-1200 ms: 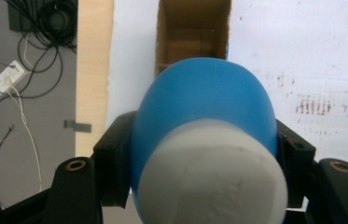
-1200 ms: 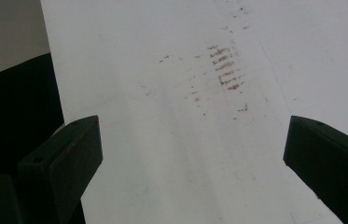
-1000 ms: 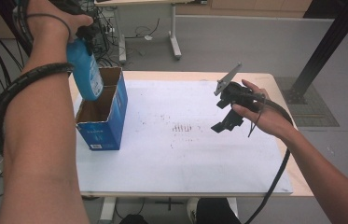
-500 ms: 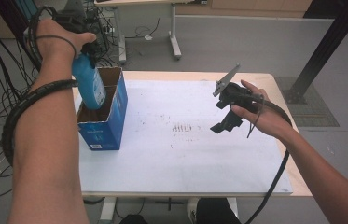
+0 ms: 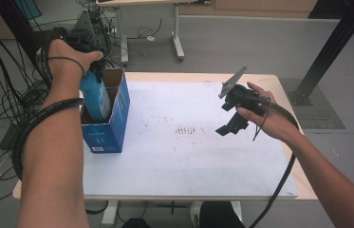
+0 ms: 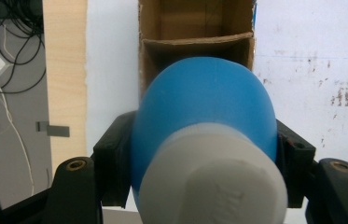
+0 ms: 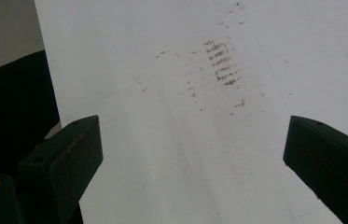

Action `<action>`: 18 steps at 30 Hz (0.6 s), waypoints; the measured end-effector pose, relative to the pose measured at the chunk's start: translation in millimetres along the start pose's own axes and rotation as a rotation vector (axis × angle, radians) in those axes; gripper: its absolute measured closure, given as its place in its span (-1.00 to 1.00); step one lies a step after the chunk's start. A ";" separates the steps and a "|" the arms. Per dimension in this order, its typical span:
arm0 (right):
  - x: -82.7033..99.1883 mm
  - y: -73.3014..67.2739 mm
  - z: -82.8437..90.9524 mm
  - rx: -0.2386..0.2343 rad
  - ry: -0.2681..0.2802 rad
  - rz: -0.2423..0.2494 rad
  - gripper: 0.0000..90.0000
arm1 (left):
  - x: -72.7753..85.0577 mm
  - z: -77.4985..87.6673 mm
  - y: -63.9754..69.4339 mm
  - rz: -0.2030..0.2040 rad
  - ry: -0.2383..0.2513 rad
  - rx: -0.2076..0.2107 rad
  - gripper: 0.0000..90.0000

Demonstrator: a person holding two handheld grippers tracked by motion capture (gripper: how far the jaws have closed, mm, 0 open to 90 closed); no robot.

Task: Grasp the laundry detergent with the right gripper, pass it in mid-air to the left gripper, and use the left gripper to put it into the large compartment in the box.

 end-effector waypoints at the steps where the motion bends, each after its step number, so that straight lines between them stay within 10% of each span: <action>1: -0.1 0.0 0.0 0.001 0.000 0.000 -0.90 | 0.7 -3.3 0.3 -0.001 0.000 0.002 -0.18; 18: 2.5 -2.3 -4.2 0.009 -0.019 0.003 -0.90 | 11.1 -54.3 3.0 -0.019 -0.023 0.007 -0.18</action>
Point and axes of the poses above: each handheld gripper's, and its own axes: z roughly backward along the jaws, x roughly out of its underside, y roughly to its right, the point moved 10 cm from there along -z, roughly forward along the jaws, and after that the axes turned 13 degrees about -z, right-handed, at the moved point
